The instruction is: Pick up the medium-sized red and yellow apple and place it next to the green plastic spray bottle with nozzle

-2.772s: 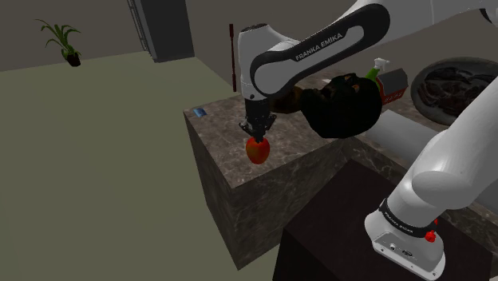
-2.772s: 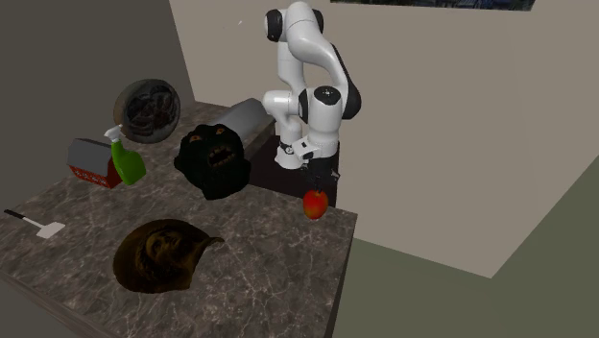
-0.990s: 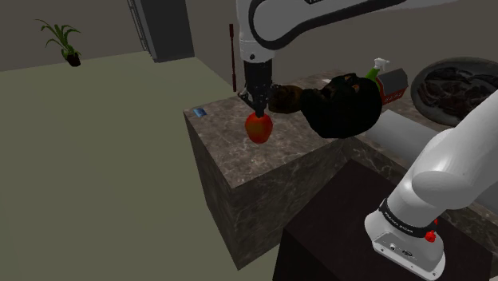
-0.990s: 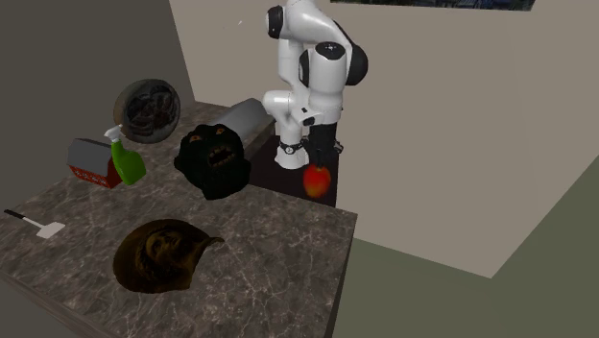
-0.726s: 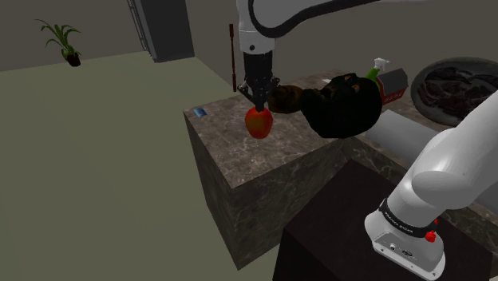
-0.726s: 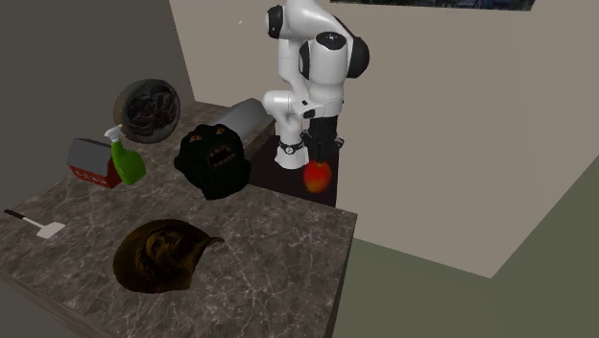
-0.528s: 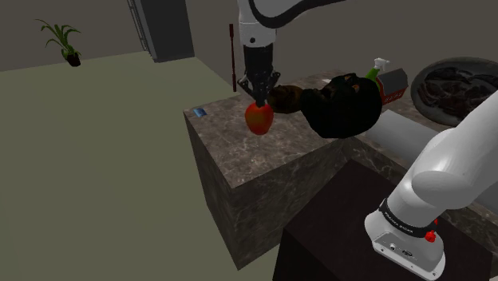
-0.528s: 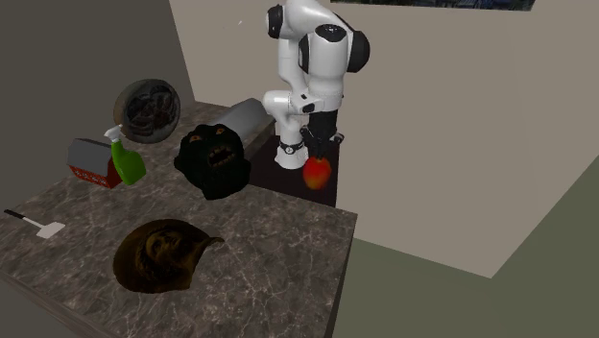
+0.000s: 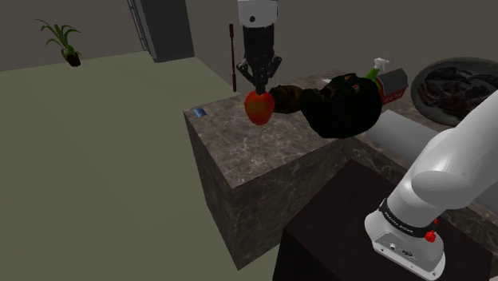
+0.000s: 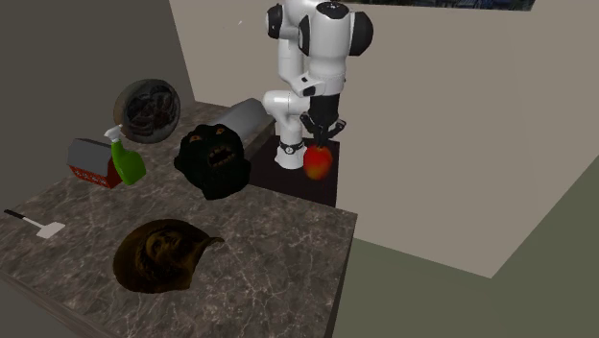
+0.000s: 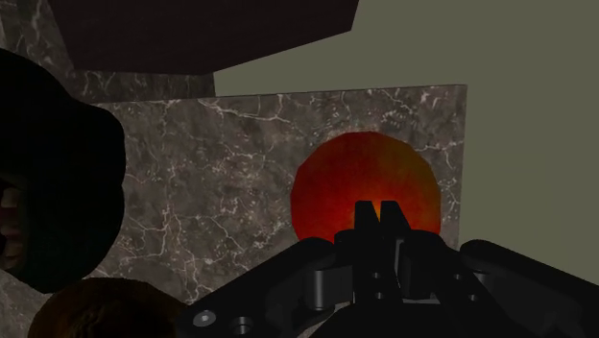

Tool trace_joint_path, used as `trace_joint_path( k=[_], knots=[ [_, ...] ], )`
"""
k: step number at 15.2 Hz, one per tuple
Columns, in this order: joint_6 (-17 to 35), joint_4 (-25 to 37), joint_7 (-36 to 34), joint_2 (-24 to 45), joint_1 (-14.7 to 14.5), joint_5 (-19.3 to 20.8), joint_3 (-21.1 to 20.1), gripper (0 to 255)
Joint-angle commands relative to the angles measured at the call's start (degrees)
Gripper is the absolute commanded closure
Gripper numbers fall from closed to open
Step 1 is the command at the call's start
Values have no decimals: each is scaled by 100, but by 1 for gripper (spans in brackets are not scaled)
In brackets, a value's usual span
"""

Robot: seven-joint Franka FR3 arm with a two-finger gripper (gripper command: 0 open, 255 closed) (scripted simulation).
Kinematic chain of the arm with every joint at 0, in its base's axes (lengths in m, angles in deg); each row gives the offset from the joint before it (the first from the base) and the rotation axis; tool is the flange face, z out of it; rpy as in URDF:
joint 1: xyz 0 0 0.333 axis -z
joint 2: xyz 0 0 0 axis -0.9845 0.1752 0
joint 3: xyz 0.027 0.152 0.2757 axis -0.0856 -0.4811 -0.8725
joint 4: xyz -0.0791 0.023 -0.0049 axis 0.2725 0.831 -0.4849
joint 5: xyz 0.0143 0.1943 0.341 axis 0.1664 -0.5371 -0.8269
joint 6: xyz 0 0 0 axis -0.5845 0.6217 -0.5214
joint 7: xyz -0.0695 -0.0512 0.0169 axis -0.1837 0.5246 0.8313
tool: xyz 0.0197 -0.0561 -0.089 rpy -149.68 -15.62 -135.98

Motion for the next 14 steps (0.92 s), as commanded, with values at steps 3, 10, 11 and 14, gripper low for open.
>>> trace_joint_path(
  k=[3, 10, 11, 14],
  knots=[
    [-324, 359, -21, 39, 1, 12, -3, 255],
    [-884, 1054, -55, 181, 8, 55, -11, 255],
    [-965, 1161, -61, 207, 8, 63, -13, 255],
    [-1214, 1495, -84, 297, 7, 89, -24, 255]
  ],
)
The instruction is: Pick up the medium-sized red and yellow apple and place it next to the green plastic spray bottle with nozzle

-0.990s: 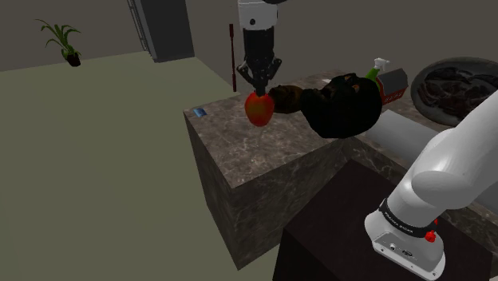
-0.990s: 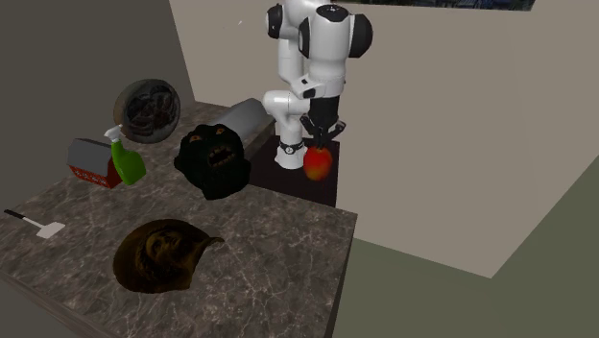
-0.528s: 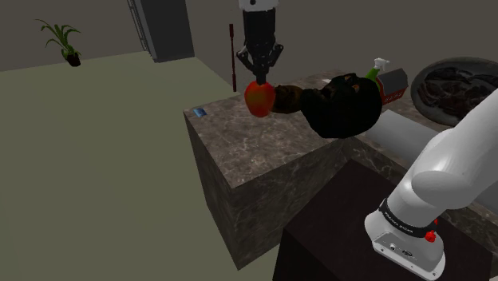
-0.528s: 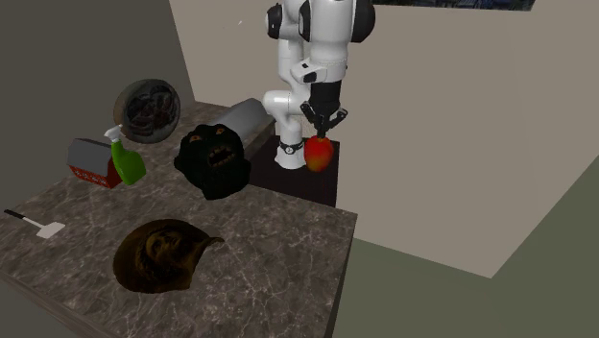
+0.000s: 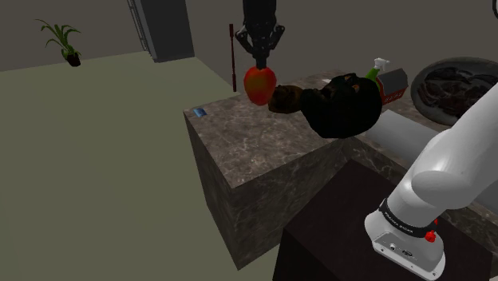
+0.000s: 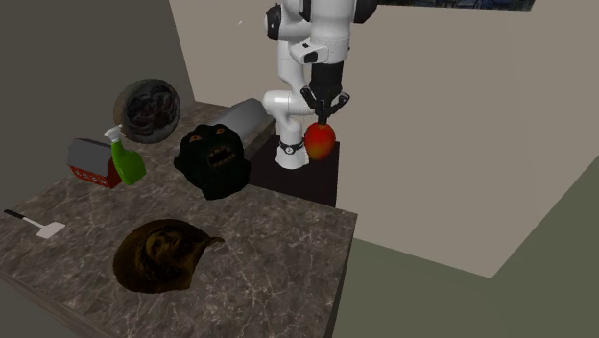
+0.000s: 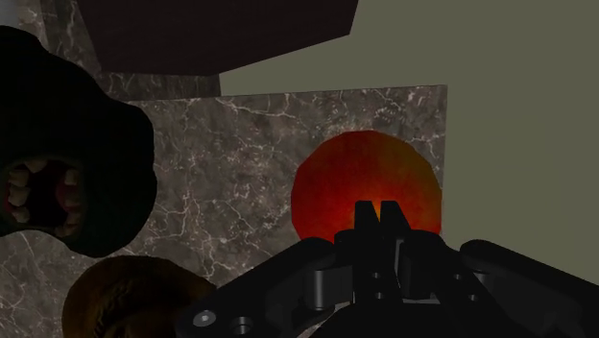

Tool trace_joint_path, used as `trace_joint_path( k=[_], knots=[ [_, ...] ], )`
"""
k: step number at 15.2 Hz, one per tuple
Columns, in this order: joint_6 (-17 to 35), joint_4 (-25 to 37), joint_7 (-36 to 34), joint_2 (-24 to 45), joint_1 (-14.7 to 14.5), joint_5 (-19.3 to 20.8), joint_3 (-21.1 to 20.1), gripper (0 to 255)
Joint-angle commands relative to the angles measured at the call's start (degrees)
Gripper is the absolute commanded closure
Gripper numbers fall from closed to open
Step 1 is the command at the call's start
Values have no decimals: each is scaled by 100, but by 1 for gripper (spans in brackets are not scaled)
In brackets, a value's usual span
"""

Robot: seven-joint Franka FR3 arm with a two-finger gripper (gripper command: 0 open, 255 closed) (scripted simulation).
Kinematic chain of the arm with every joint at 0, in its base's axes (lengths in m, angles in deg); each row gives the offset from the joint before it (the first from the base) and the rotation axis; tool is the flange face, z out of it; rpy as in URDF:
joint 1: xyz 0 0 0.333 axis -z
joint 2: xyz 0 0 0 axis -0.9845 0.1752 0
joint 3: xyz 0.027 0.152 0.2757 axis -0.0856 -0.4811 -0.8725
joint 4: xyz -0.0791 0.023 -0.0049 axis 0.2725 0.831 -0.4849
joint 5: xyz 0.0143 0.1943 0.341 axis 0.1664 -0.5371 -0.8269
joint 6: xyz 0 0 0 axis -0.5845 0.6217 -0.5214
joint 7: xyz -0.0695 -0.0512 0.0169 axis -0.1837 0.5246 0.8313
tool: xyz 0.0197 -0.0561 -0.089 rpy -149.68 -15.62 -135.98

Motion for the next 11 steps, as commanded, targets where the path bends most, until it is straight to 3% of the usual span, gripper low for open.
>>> trace_joint_path(
  k=[1, 10, 11],
  knots=[
    [-164, 221, -8, 62, 2, 19, -3, 255],
    [-953, 1379, -106, 452, -27, 138, -65, 255],
    [-926, 1196, 57, 288, 48, 99, 29, 255]
  ],
)
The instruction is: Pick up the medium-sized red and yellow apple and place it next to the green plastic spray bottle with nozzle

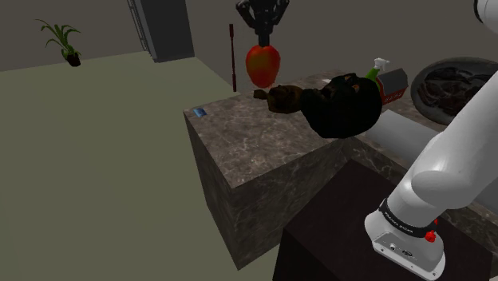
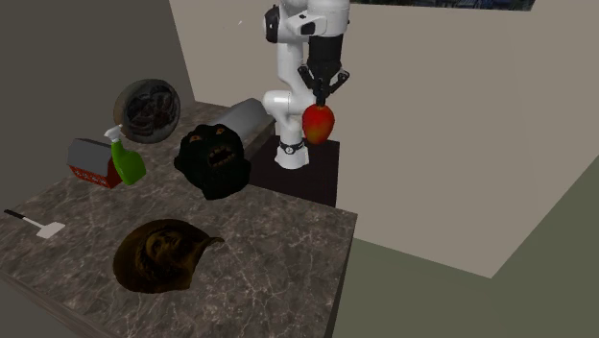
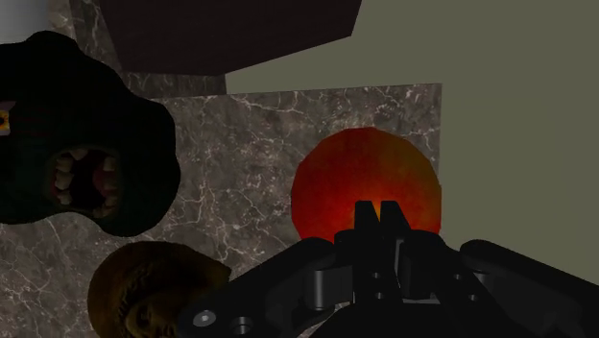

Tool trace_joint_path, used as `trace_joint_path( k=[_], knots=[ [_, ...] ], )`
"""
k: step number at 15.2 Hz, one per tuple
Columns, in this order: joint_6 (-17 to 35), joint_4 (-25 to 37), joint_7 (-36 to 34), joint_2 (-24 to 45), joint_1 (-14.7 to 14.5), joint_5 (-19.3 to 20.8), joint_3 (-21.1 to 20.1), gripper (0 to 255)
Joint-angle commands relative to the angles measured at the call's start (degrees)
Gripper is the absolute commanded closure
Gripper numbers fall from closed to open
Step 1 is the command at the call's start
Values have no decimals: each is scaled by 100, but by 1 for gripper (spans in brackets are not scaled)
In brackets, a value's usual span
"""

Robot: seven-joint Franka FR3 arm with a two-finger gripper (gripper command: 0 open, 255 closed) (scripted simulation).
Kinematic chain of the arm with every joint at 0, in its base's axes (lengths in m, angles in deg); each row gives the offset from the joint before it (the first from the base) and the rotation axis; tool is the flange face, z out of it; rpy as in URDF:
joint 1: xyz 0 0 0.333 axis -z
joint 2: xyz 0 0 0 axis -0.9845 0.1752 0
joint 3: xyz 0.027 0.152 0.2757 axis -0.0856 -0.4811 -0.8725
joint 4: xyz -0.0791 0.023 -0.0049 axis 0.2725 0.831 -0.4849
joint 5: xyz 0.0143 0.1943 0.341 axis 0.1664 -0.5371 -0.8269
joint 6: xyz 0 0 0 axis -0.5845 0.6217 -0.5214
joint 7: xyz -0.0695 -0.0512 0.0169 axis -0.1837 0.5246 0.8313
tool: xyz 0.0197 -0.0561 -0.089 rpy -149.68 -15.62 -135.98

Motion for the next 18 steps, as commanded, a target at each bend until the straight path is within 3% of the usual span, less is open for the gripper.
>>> trace_joint_path(
  k=[1, 9, 18],
  knots=[
    [10, -248, 241, -249, 106, -56, 137, 255],
    [90, -1256, 1496, -1193, 538, -56, 929, 255],
    [116, -1797, 2848, -1725, 934, 268, 1840, 255]
  ],
)
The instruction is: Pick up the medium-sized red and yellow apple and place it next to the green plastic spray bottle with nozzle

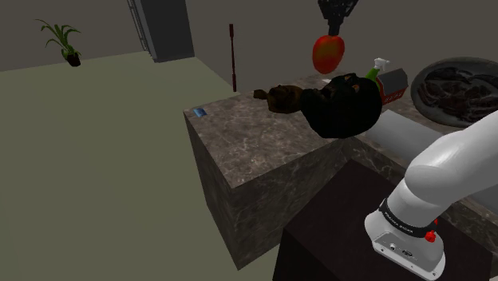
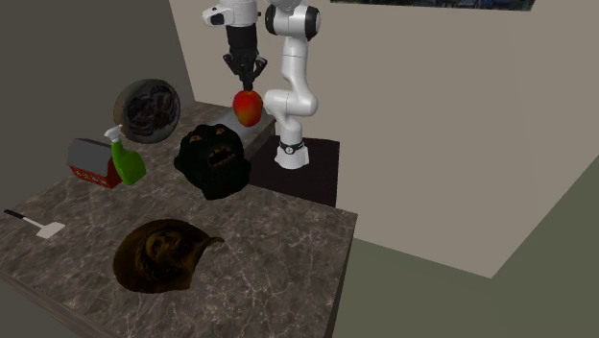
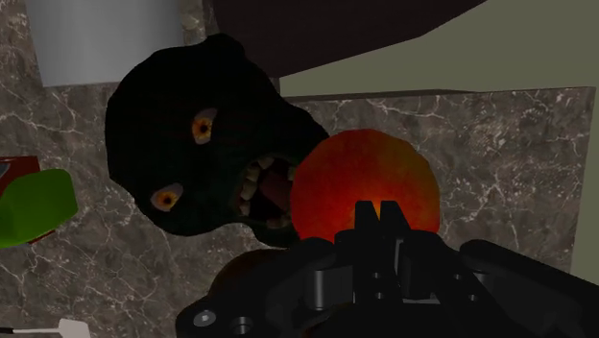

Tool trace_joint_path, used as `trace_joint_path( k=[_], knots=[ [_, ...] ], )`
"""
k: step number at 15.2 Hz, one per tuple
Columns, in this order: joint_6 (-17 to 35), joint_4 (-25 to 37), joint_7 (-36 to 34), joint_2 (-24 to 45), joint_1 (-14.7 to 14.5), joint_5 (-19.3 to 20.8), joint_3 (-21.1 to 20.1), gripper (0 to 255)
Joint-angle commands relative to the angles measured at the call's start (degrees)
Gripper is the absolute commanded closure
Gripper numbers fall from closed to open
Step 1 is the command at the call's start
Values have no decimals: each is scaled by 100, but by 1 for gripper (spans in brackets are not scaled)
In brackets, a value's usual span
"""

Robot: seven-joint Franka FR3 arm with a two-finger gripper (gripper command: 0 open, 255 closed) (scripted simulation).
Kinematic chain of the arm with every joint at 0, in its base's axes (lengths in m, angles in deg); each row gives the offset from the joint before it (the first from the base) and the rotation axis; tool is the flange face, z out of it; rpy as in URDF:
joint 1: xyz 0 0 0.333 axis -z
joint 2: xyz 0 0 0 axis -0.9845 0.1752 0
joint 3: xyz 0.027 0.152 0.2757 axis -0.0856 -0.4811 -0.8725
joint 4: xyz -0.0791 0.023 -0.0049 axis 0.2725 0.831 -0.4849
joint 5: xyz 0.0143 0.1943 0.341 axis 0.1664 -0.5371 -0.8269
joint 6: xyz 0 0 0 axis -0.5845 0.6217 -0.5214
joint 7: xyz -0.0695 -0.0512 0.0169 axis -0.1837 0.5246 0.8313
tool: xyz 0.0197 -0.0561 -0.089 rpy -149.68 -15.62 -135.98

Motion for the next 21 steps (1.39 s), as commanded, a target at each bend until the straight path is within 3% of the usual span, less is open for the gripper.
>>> trace_joint_path(
  k=[1, 11, 21],
  knots=[
    [12, -44, 313, -41, 88, 93, 208, 255],
    [93, 45, 1812, 27, 507, 544, 1252, 255],
    [216, 805, 3392, 761, 936, 721, 2357, 255]
  ],
)
